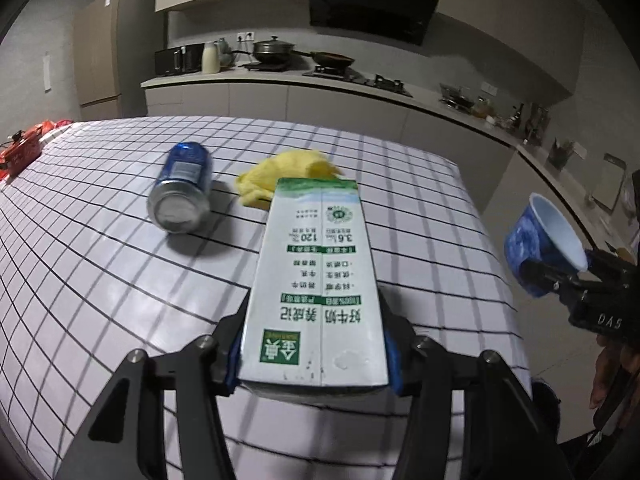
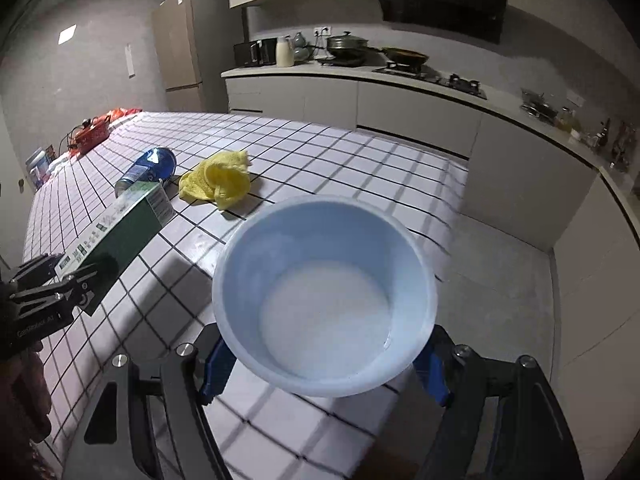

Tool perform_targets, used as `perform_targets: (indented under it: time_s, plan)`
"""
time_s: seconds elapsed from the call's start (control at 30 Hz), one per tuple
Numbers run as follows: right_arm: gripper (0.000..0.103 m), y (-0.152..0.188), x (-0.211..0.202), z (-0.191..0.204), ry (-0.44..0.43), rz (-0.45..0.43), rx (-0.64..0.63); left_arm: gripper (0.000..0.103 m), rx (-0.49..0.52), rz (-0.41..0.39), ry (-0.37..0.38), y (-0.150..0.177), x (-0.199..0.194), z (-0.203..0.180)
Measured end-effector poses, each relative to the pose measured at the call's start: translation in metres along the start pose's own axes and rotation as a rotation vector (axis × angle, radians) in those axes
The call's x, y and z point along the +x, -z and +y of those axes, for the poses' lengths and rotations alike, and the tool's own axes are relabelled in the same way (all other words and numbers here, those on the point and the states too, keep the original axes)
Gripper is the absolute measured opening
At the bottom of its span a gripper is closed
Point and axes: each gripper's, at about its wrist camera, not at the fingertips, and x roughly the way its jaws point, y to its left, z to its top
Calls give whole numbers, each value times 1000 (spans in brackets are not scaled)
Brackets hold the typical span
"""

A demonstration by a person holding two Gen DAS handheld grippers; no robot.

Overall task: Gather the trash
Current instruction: 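Carry the blue bowl and green carton with both tools toward the black bin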

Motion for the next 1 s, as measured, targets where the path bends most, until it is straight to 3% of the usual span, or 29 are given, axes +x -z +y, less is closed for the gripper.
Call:
perform_targets:
  time_s: [0.53, 1.0]
  plan:
    - [77, 94, -127, -98, 58, -40, 59, 54, 79, 2, 95, 57, -62, -134]
    - [77, 206, -186, -184, 96, 36, 92, 54, 141, 88, 167, 128, -72, -248]
